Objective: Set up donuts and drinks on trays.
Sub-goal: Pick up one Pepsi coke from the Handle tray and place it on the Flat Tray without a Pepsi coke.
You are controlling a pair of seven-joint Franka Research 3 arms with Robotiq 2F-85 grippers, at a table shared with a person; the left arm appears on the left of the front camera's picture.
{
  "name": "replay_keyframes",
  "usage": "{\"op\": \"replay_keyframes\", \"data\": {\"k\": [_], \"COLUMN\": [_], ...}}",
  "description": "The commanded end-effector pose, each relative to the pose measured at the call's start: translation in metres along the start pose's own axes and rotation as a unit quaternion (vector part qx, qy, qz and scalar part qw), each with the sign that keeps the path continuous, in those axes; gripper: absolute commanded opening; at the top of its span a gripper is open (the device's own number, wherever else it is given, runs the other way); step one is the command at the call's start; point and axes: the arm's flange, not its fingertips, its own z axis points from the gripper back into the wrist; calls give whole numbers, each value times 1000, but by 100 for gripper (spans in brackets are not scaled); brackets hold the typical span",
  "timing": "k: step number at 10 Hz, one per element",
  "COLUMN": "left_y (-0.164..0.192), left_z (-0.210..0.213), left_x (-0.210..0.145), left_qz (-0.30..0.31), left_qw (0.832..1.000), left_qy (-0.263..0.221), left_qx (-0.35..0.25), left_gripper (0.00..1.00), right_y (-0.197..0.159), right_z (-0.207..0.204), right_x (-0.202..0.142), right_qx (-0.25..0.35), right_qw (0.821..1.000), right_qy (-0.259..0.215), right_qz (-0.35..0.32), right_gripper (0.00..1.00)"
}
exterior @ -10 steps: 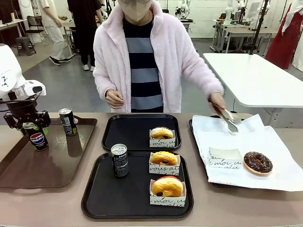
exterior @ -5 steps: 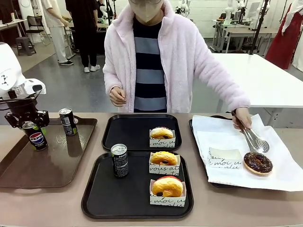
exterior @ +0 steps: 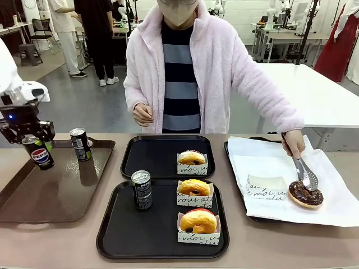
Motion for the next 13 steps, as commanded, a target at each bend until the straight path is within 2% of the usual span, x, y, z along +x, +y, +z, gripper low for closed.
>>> {"op": "replay_keyframes", "data": {"k": [1,3,5,8,9,13], "left_y": [-5,-19,-28,-28,-31,-31], "left_z": [52,95,116,117,121,121], "left_x": [-19,-41,-52,-54,-58,-58], "left_qz": [-18,-38,-46,-48,-46,-46], "left_qw": [999,998,999,999,999,999], "left_qy": [37,29,20,1,18,18], "left_qx": [-33,-29,-11,9,-8,-8], "left_gripper": [0,0,0,0,0,0], "right_y": [0,0,0,0,0,0], "right_z": [1,1,1,1,1,1], "right_x": [1,1,1,1,1,1], "right_qx": [7,7,7,7,7,7], "right_qw": [1000,1000,1000,1000,1000,1000], "right_qy": [-3,-3,-3,-3,-3,-3], "right_qz": [7,7,7,7,7,7], "right_gripper": [100,100,100,100,100,100]}}
